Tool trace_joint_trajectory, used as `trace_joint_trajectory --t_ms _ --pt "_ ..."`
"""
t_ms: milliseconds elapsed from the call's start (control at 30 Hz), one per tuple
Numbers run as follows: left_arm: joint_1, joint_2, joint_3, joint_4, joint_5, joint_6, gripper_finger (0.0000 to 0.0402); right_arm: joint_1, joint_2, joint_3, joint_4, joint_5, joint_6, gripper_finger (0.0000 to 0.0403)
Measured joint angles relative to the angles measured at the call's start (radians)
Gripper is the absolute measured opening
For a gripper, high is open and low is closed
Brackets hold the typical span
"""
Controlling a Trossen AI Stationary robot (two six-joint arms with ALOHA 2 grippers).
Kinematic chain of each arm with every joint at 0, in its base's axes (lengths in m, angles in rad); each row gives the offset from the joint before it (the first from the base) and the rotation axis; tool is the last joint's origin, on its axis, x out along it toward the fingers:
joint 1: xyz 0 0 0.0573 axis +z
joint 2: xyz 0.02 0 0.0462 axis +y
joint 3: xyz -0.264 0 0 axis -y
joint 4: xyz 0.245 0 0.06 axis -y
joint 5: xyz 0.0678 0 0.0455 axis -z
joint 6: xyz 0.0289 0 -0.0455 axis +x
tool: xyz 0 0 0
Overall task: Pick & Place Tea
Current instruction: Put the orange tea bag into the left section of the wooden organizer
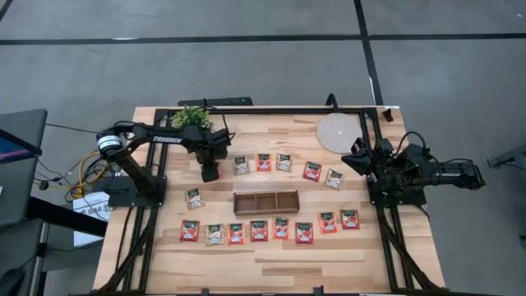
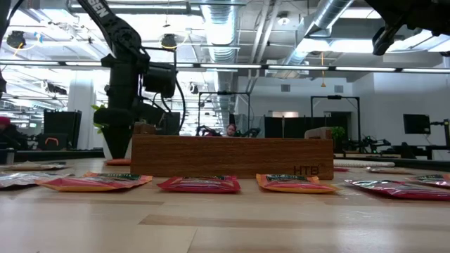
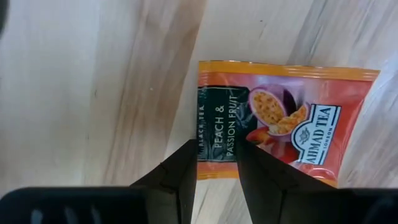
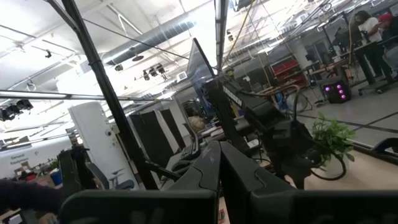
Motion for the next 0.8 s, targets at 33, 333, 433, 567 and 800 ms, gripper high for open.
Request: trace_joint_trajectory --t_ms 33,333,433,567,800 --pt "0.000 0.000 -0.002 0.004 0.000 0.000 0.0104 0.000 0.000 0.000 0.000 0.000 0.000 0.0000" --pt "0.001 0.002 -0.004 0.033 0.003 0.000 0.0097 0.000 0.000 0.000 0.000 0.000 0.000 0.0000" --pt "0.003 0.003 -0.005 0.036 0.017 0.000 0.0086 0.000 0.000 0.000 0.000 0.000 0.000 0.0000" --pt "0.003 0.003 -0.005 0.042 0.020 -0.001 0.0058 0.000 0.000 0.000 0.000 0.000 0.000 0.0000" --pt "0.003 0.004 -0.005 0.046 0.020 -0.032 0.0018 0.000 0.000 0.000 0.000 0.000 0.000 0.0000"
